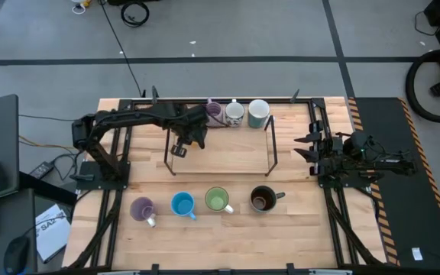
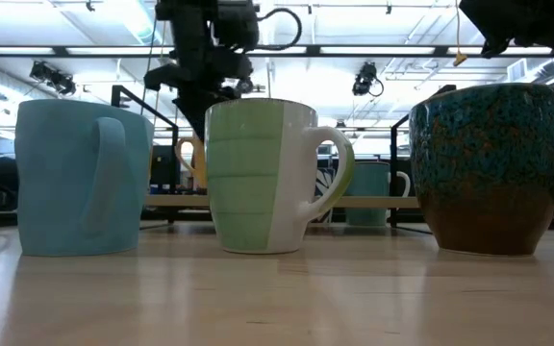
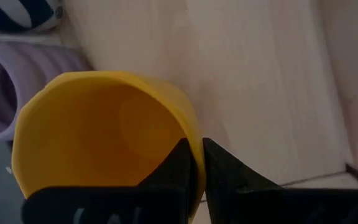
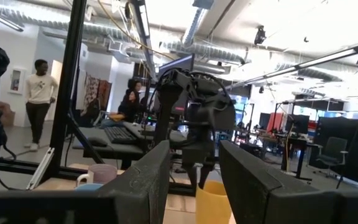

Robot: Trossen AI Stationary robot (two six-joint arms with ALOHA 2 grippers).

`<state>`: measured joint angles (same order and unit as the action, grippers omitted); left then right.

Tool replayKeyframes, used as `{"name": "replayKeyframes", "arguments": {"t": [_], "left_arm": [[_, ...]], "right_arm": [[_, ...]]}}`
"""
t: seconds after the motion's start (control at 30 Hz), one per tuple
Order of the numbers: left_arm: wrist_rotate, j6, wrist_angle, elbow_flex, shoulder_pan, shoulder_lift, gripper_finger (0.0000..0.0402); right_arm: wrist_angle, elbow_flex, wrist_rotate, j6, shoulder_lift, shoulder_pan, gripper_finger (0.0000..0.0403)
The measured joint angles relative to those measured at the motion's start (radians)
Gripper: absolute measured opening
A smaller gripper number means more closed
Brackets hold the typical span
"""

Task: Place coffee mugs
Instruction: Put the yellow mug on the shelf

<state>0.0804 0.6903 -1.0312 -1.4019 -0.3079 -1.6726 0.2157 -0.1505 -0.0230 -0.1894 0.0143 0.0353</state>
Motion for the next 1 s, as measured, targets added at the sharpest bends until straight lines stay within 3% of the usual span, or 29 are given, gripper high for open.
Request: {"name": "replayKeyframes", "arguments": {"t": [0.57, 0.83, 1.0], "left_arm": [[-0.024, 0.305, 0.047, 0.065, -0.002, 0.001, 0.003], [-0.025, 0.275, 0.041, 0.066, -0.001, 0.001, 0.0035], [-0.034, 0.264, 0.032, 0.068, 0.003, -0.001, 0.0065]], "right_arm": [[0.0, 0.0, 0.003, -0.005, 0.0, 0.0, 0.0144], [0.0, 0.0, 0.003, -0.015, 0.0, 0.0, 0.0144], [0.0, 0.0, 0.003, -0.015, 0.0, 0.0, 0.0144]]}}
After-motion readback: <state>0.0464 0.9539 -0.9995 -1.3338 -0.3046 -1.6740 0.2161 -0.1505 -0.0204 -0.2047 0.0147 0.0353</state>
